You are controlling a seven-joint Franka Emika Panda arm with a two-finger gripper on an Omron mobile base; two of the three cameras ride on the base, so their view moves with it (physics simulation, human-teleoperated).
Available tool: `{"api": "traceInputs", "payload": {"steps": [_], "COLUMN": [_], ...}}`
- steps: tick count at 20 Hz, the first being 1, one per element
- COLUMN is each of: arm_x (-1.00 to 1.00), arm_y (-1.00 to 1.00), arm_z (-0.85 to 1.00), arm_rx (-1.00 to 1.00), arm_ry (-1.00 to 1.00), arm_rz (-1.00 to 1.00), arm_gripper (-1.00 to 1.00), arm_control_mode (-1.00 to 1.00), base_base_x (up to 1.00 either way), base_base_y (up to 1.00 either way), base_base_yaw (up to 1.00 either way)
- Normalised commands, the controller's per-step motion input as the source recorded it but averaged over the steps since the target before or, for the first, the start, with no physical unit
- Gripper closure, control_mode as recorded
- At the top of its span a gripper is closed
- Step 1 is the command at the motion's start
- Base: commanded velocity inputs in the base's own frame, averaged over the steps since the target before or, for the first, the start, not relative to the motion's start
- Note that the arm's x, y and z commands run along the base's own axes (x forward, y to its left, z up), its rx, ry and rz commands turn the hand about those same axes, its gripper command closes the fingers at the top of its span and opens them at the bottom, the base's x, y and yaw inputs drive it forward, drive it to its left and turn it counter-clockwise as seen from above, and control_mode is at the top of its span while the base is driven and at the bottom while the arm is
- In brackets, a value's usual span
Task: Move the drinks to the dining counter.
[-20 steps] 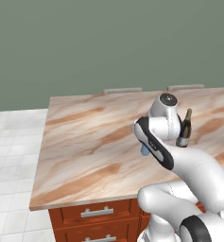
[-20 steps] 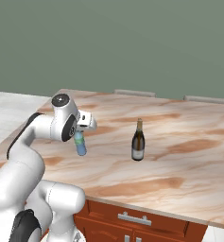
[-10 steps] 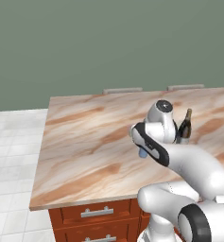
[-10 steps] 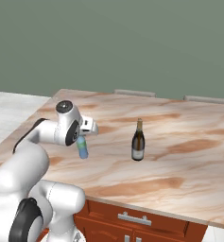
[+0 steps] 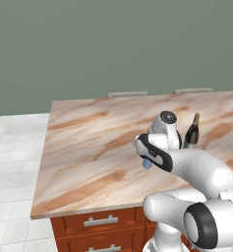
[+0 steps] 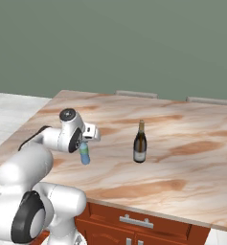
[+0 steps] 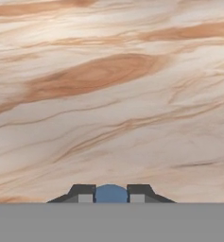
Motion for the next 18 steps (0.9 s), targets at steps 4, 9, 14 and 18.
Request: {"api": "traceInputs", "payload": {"steps": [4, 9, 14, 18], "arm_x": [0.01, 0.01, 0.05, -0.03], "arm_y": [0.00, 0.00, 0.00, 0.00], "arm_z": [-0.28, -0.29, -0.37, -0.03], "arm_rx": [0.00, 0.00, 0.00, 0.00], "arm_ry": [0.00, 0.00, 0.00, 0.00], "arm_rz": [0.00, 0.00, 0.00, 0.00], "arm_gripper": [1.00, 1.00, -1.00, -1.00], "arm_control_mode": [-1.00, -1.00, -1.00, -1.00], "base_base_x": [0.00, 0.00, 0.00, 0.00], "base_base_y": [0.00, 0.00, 0.00, 0.00], "base_base_yaw": [0.00, 0.00, 0.00, 0.00]}}
